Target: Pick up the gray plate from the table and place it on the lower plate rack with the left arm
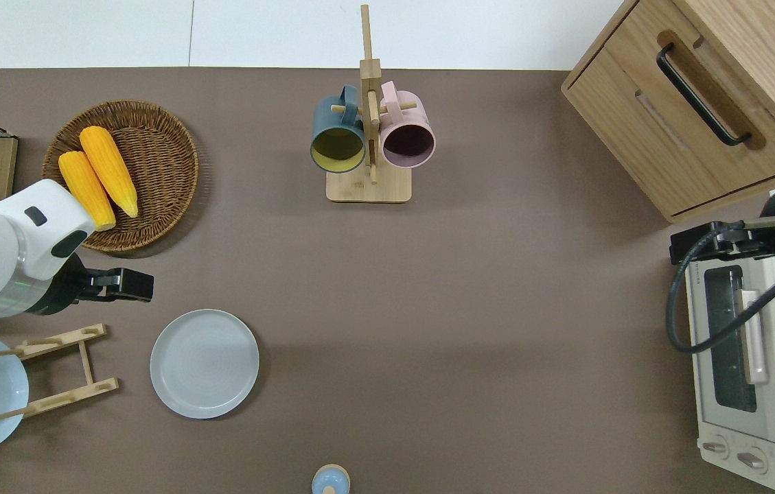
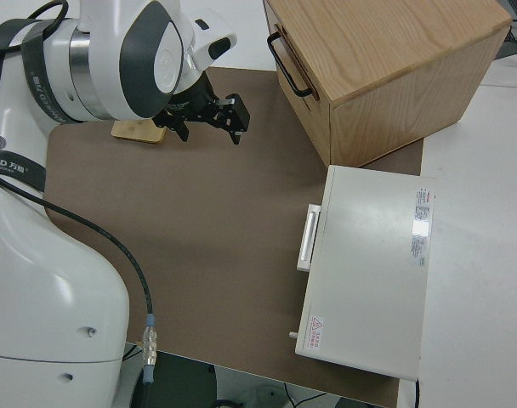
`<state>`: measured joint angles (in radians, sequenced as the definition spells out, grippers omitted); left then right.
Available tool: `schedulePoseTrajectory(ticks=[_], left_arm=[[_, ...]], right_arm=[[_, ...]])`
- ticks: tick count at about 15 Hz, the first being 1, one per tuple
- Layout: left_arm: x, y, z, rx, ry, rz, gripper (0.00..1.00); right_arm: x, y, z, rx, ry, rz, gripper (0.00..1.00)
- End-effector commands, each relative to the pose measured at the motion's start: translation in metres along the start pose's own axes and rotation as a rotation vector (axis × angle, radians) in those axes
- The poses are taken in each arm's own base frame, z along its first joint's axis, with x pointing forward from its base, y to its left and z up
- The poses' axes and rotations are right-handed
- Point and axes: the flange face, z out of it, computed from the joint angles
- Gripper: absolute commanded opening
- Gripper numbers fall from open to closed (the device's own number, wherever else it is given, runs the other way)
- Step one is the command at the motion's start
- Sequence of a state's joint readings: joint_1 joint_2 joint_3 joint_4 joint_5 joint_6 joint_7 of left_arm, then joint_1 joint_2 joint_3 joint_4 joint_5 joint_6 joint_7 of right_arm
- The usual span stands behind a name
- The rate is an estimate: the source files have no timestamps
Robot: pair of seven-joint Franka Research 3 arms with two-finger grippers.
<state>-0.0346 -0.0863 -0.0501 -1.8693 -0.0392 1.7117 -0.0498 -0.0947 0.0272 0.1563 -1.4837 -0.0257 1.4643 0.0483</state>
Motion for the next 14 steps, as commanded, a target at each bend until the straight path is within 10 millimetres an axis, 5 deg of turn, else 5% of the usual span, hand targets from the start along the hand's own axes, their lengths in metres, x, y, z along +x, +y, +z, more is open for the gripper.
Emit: schedulePoseTrajectory(ticks=[1,11,14], left_arm=[[0.0,-0.002,0.007,0.016,-0.033,-0.044,1.0],[-0.006,0.001,0.019,0.018,-0.06,-0.037,1.0],[-0.011,-0.001,0.038,0.02,-0.087,-0.043,1.0]], right_arm=[[0.0,-0.001,-0.003,0.003,0.005,0.003,0.983],[0.0,-0.001,-0.003,0.003,0.005,0.003,0.983],[0.0,-0.001,-0.003,0.003,0.005,0.003,0.983]])
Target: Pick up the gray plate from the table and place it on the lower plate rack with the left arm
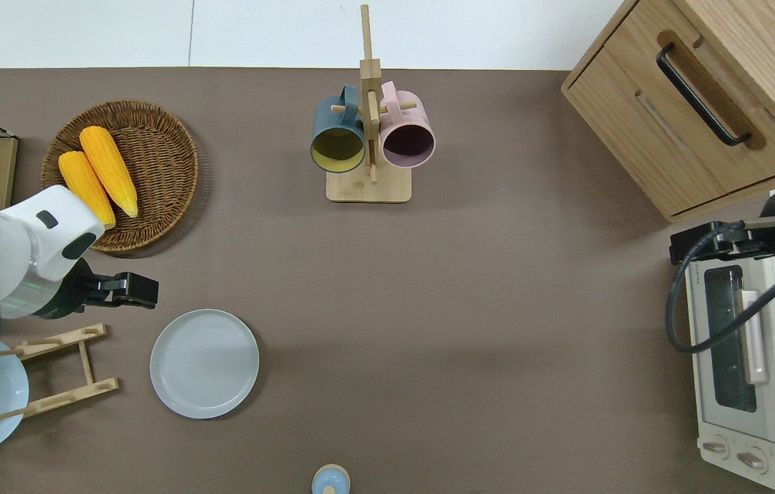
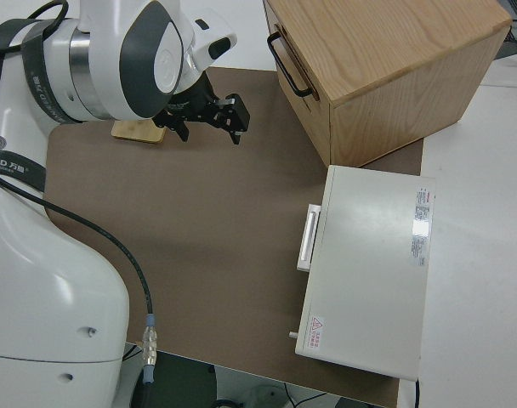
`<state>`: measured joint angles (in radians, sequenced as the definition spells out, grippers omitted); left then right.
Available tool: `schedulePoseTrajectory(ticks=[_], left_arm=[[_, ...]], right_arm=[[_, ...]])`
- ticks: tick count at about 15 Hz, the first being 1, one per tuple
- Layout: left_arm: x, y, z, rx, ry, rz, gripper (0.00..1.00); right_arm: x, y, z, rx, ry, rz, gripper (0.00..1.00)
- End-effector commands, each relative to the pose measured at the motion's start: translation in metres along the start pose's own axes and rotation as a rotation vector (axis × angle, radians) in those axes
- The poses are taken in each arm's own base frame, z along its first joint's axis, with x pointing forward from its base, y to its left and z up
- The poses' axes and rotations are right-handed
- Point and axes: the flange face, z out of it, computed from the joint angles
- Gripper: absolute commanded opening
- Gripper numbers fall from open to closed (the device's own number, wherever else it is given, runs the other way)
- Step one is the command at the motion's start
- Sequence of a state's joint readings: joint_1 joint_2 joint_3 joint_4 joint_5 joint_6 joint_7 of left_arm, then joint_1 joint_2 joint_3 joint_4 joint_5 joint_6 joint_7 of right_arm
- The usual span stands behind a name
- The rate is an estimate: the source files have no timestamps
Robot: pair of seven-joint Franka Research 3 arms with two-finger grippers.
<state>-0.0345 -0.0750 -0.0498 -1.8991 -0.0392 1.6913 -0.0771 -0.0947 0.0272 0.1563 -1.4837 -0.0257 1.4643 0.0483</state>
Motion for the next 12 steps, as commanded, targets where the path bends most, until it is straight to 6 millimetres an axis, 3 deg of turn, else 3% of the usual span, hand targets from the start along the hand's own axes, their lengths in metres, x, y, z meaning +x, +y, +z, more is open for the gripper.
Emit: schedulePoseTrajectory(ticks=[1,7,12], left_arm=[[-0.009,0.0,0.021,0.017,-0.03,-0.013,1.0],[-0.023,-0.003,0.054,0.044,-0.046,-0.003,1.0],[-0.04,-0.007,0.093,0.054,-0.017,0.007,1.0]], right_arm=[[0.0,-0.001,-0.003,0.003,0.005,0.003,0.983],[0.0,-0.001,-0.003,0.003,0.005,0.003,0.983],[0.0,-0.001,-0.003,0.003,0.005,0.003,0.983]])
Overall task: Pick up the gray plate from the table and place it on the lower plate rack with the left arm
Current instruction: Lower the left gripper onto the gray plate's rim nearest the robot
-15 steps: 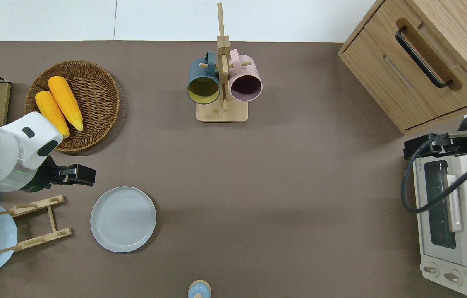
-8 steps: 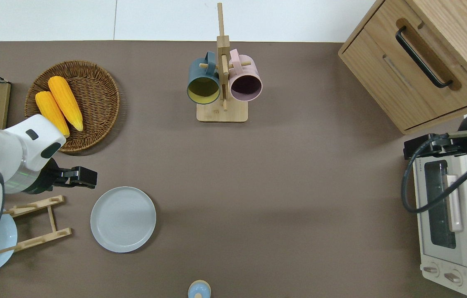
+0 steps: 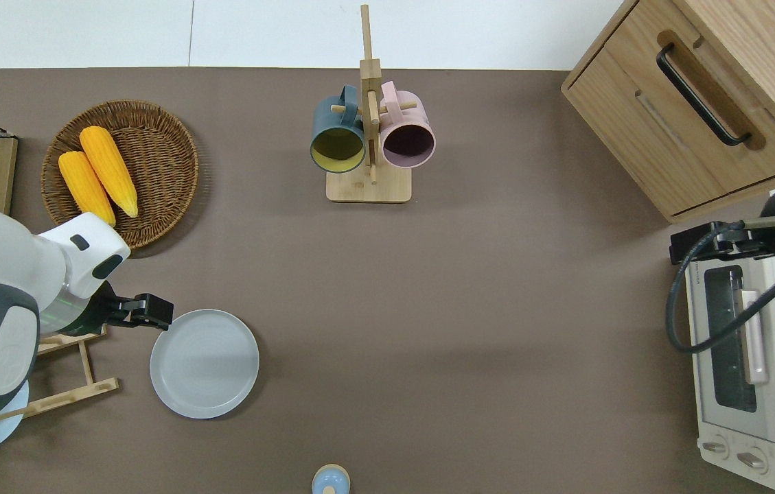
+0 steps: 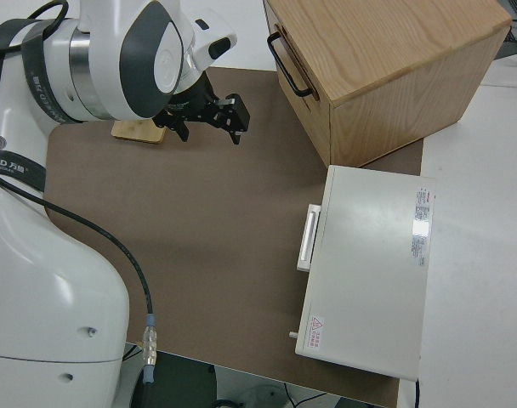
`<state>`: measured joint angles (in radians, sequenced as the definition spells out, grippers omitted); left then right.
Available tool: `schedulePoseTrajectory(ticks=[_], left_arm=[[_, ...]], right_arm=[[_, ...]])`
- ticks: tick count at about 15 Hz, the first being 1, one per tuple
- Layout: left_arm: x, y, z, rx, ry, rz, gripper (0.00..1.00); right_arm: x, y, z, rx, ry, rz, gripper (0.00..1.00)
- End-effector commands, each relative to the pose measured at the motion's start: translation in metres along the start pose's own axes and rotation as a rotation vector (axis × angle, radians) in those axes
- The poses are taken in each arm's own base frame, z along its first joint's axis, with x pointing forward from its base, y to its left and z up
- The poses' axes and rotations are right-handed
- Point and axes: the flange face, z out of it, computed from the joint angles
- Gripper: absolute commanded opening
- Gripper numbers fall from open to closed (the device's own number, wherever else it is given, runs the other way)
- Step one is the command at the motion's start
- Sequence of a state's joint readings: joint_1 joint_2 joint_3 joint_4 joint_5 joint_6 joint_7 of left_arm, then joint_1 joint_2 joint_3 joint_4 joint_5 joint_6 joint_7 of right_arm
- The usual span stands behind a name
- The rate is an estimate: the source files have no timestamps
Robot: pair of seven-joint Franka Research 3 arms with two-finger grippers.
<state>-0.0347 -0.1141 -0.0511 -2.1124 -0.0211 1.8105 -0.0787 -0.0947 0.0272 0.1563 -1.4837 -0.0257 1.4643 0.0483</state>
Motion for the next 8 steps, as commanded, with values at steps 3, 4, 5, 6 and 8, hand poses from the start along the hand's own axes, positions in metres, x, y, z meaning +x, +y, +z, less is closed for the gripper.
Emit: schedulePoseTrajectory(ticks=[3,4,5,6,8], left_arm=[[-0.027,-0.008,0.035,0.04,0.034,0.026,1.0],[-0.028,-0.009,0.039,0.04,0.029,0.037,1.0],[-0.029,-0.009,0.043,0.04,0.034,0.042,1.0],[-0.03,-0.01,0.047,0.039,0.038,0.042,1.0],[-0.034,-0.013,0.056,0.037,0.042,0.058,1.0]], right_arm=[[0.0,-0.001,-0.003,0.003,0.005,0.003,0.983],[0.0,-0.001,-0.003,0.003,0.005,0.003,0.983],[0.0,-0.001,-0.003,0.003,0.005,0.003,0.983],[0.0,-0.001,-0.003,0.003,0.005,0.003,0.983],[0.0,-0.001,-0.003,0.003,0.005,0.003,0.983]])
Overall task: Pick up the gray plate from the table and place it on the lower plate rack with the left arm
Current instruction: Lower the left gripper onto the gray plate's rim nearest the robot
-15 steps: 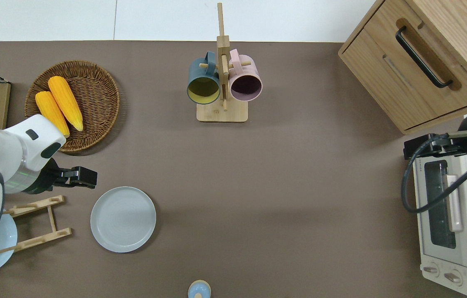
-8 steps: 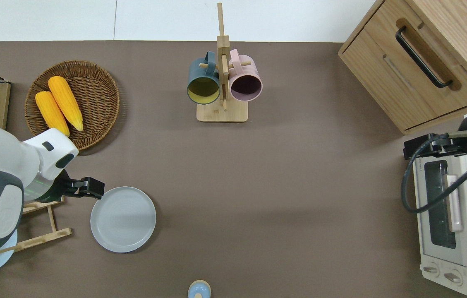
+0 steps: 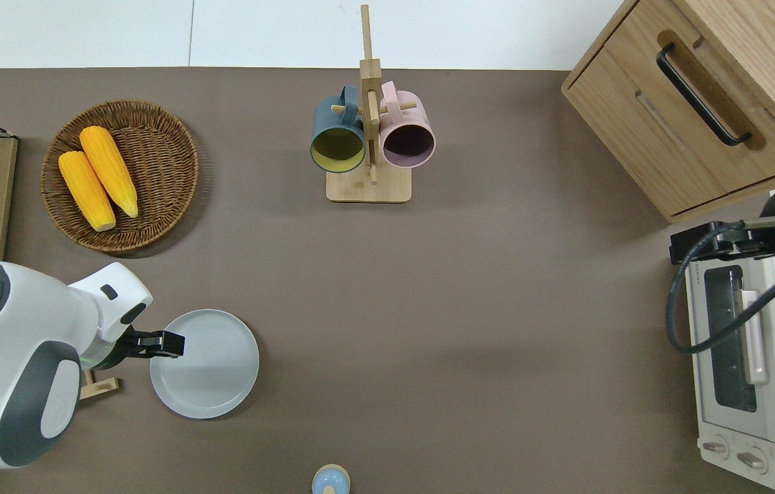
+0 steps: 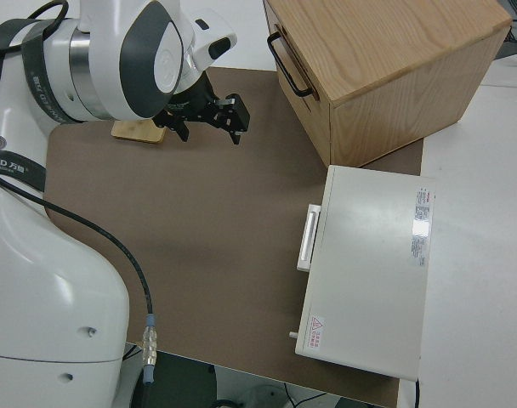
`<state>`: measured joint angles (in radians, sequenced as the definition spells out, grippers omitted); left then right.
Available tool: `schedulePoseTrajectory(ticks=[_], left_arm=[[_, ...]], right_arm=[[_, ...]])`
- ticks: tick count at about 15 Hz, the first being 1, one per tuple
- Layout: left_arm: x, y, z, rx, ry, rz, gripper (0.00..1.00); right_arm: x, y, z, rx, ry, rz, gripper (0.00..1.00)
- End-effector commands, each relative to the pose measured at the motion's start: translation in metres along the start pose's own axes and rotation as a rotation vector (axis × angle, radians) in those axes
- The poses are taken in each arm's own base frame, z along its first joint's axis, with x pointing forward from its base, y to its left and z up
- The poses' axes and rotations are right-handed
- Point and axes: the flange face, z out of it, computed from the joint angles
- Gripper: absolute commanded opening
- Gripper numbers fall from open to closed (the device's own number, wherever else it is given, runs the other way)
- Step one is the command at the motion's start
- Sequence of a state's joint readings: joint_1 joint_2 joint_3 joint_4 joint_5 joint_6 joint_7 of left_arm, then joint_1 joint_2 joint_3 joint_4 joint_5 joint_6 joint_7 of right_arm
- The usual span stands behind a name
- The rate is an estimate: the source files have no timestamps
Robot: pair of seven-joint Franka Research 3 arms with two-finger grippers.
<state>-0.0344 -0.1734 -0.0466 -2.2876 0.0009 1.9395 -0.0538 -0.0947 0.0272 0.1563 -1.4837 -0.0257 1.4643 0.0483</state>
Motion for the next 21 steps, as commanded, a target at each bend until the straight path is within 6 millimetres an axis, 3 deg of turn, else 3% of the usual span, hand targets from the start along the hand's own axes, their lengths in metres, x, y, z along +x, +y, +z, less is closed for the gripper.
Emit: schedulePoseTrajectory(ticks=[1,5,16,21], left_arm=[[-0.012,-0.006,0.014,0.016,0.036,0.035,1.0],[-0.011,-0.013,0.025,0.01,0.054,0.035,1.0],[-0.026,-0.02,0.091,0.015,0.099,0.031,1.0],[-0.022,-0.021,0.113,0.013,0.093,0.036,1.0]], right_arm=[[0.0,-0.001,-0.003,0.003,0.005,0.002,0.983],[0.0,-0.001,-0.003,0.003,0.005,0.002,0.983],[0.0,-0.001,-0.003,0.003,0.003,0.002,0.983],[0.0,-0.001,-0.003,0.003,0.005,0.002,0.983]])
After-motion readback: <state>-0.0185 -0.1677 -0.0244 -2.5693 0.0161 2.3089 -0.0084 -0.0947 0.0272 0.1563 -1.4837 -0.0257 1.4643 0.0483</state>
